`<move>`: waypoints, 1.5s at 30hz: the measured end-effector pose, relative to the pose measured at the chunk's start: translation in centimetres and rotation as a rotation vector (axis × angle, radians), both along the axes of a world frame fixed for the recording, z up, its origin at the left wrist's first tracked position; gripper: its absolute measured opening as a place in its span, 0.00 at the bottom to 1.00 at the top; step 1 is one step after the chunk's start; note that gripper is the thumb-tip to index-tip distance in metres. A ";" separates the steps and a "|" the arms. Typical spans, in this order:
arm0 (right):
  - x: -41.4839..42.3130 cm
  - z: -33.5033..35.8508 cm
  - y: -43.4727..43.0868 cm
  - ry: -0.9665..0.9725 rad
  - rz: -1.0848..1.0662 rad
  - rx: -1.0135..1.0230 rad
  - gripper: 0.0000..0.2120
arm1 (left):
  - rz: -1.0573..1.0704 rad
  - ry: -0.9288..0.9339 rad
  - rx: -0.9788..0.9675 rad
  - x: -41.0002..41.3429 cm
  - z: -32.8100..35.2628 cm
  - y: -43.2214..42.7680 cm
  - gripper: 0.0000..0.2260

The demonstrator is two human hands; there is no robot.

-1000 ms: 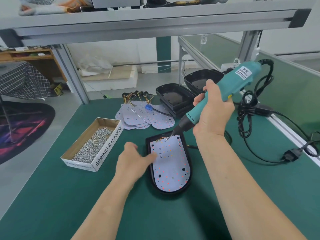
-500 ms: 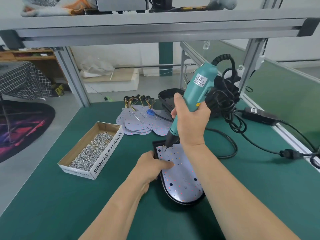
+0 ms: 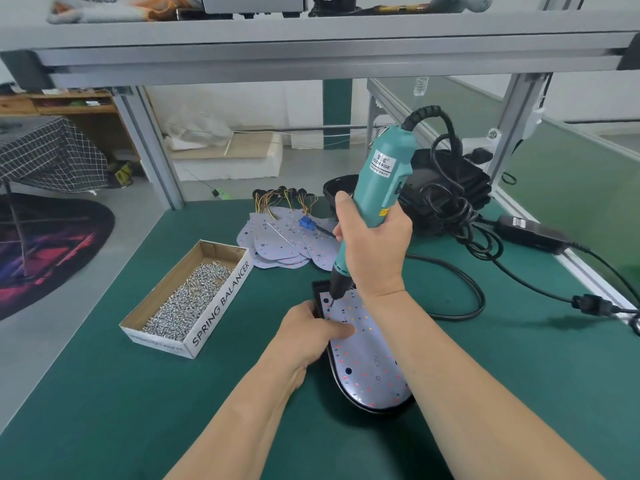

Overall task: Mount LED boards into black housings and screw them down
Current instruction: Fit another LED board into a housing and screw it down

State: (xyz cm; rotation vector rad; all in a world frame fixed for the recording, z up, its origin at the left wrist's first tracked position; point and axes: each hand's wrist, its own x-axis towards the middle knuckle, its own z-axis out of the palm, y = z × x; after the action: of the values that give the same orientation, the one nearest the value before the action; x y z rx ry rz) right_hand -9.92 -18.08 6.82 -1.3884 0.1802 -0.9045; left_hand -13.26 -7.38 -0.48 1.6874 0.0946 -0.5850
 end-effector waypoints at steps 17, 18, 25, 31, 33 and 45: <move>-0.3 -0.4 1.1 0.064 0.056 -0.082 0.14 | 0.004 -0.045 -0.051 -0.2 -0.5 -0.1 0.20; -0.4 -0.3 1.1 0.061 0.054 -0.066 0.14 | 0.005 -0.052 -0.048 -0.3 -0.6 0.0 0.20; -1.9 1.6 0.4 -0.020 0.087 -0.014 0.15 | 0.006 -0.024 -0.048 0.3 -0.9 -0.1 0.14; -2.7 5.1 -7.1 -0.043 -0.059 0.215 0.12 | -0.003 -0.042 -0.027 0.3 -1.2 0.2 0.12; -3.7 2.7 -9.9 0.164 -0.105 0.181 0.13 | 0.000 -0.043 -0.042 0.2 -1.1 0.5 0.14; -10.0 -7.3 -17.5 1.018 -0.436 -0.358 0.24 | 0.073 0.014 -0.297 -0.4 -0.4 3.8 0.10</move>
State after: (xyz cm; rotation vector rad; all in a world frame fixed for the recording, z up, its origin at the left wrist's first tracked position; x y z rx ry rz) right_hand -19.88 -35.61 -0.45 -2.1004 1.1710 -0.4978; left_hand -13.62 -3.59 -0.86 1.3862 0.0747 -0.5280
